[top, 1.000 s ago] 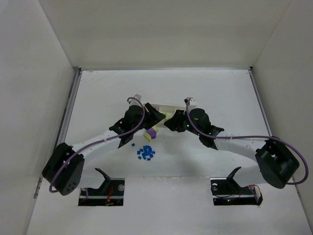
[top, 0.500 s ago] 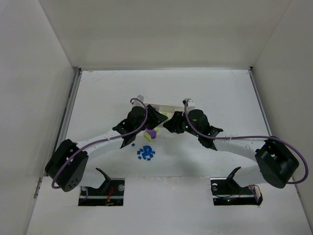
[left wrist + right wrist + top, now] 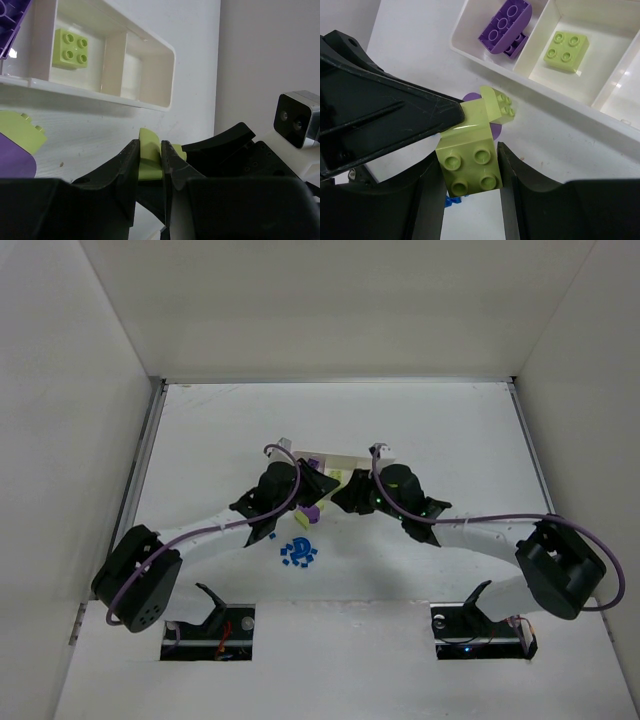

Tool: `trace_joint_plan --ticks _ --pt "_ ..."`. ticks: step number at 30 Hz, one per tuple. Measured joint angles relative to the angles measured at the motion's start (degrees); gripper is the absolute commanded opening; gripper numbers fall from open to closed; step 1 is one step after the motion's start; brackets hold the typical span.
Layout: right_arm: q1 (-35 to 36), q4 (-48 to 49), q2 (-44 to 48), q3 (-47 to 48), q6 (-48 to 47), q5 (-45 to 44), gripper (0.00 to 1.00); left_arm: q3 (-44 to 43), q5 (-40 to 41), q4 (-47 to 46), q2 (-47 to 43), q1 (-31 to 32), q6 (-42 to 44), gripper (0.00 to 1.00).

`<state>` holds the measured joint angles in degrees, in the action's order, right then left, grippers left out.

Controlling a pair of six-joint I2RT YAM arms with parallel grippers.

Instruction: Sort the legos into containers by color

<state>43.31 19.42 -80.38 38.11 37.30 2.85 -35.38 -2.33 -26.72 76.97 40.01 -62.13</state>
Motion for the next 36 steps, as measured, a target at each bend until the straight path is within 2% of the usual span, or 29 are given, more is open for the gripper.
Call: trace_joint_plan --ticks 11,15,20,25,28,32,34,36 --pt "0.28 0.09 0.33 0.04 0.0 -0.83 0.72 1.18 -0.13 -0.35 -1.07 -1.16 -0.07 0.04" --pt "0.28 0.07 1.9 0.04 -0.22 -0.87 0.75 1.18 -0.04 -0.2 -1.07 -1.53 0.09 0.04" --pt "0.22 0.15 4.35 0.04 -0.46 -0.79 0.63 1.22 -0.07 -0.02 -1.07 -1.88 0.39 0.04" --pt "-0.13 -0.07 4.61 0.04 -0.63 -0.48 0.58 1.25 -0.07 0.17 -1.36 -1.88 0.7 0.04" --pt "-0.17 -0.13 4.61 0.04 -0.83 -0.46 0.47 1.25 0.02 0.24 -1.86 -1.88 0.83 0.04" --pt "-0.39 -0.55 4.61 0.04 -0.87 -0.5 0.45 1.25 0.17 0.42 -2.05 -1.88 1.05 0.04" --pt "-0.5 -0.55 4.57 0.04 -0.96 -0.33 0.37 1.25 0.22 0.46 -2.05 -1.88 1.07 0.04" --pt "-0.5 -0.61 4.55 0.04 -1.05 -0.2 0.33 1.25 0.37 0.52 -2.05 -1.88 1.2 0.04"
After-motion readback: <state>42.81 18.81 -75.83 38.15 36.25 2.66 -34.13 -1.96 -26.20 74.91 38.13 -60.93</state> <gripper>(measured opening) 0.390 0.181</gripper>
